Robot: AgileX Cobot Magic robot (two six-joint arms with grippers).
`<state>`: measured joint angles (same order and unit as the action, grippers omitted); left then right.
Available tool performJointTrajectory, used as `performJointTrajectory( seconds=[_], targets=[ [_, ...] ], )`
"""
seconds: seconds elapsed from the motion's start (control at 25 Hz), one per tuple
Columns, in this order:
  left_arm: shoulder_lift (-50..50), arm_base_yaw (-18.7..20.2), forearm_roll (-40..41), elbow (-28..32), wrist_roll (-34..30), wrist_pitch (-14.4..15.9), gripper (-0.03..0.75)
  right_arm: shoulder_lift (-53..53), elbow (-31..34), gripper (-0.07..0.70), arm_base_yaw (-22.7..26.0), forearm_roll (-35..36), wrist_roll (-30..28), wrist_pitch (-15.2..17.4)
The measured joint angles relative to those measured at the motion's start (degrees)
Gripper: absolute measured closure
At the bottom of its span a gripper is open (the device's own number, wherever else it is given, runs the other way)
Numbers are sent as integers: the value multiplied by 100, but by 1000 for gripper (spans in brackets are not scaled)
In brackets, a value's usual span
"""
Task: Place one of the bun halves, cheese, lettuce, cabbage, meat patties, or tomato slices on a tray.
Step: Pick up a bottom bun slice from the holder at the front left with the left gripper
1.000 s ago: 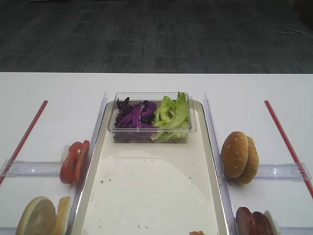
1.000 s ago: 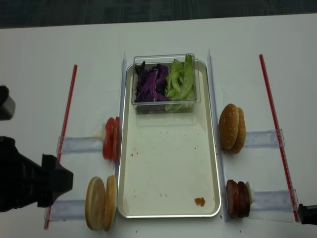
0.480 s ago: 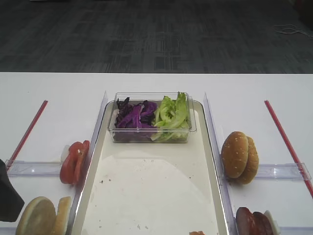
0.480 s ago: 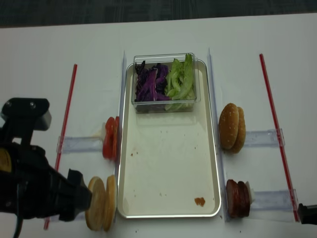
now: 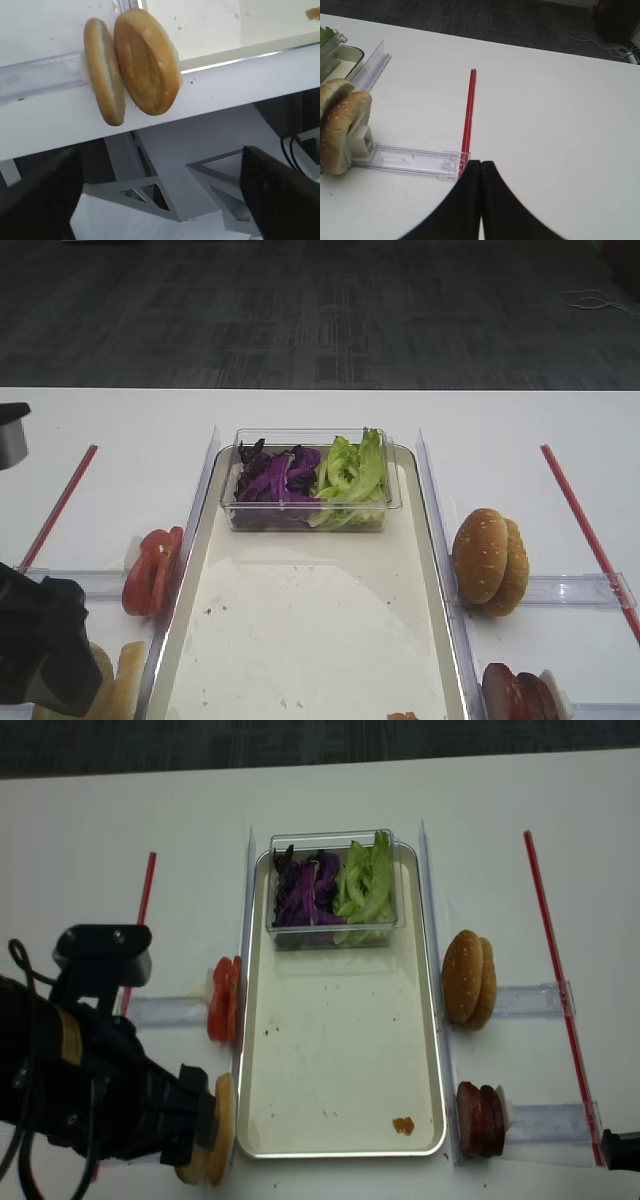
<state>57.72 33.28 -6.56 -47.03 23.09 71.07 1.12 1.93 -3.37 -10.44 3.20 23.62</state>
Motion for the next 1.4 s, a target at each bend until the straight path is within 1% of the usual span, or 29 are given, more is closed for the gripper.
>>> performJointTrajectory(
  seconds=[0.16,0.32,0.4,0.44,0.6,0.68,1.16,1.4],
  targets=[
    [373,250,0,-12,131,-22,130,0,0,498,0,0,0,0],
    [719,401,-10,-252,186,-33,134,0,0,498,0,0,0,0],
    [929,425,-10,-426,313,-54,160,0,0,498,0,0,0,0],
    [929,425,-10,-426,313,-54,160,0,0,498,0,0,0,0],
    [1198,425,-106,-508,361,-66,235,0,0,498,0,0,0,0],
    [1311,425,-166,-517,361,-66,252,0,0,498,0,0,0,0],
    [1883,425,-128,-540,391,-104,263,0,0,498,0,0,0,0],
    [2132,425,-93,-540,391,-214,265,0,0,498,0,0,-50,0]
  ],
)
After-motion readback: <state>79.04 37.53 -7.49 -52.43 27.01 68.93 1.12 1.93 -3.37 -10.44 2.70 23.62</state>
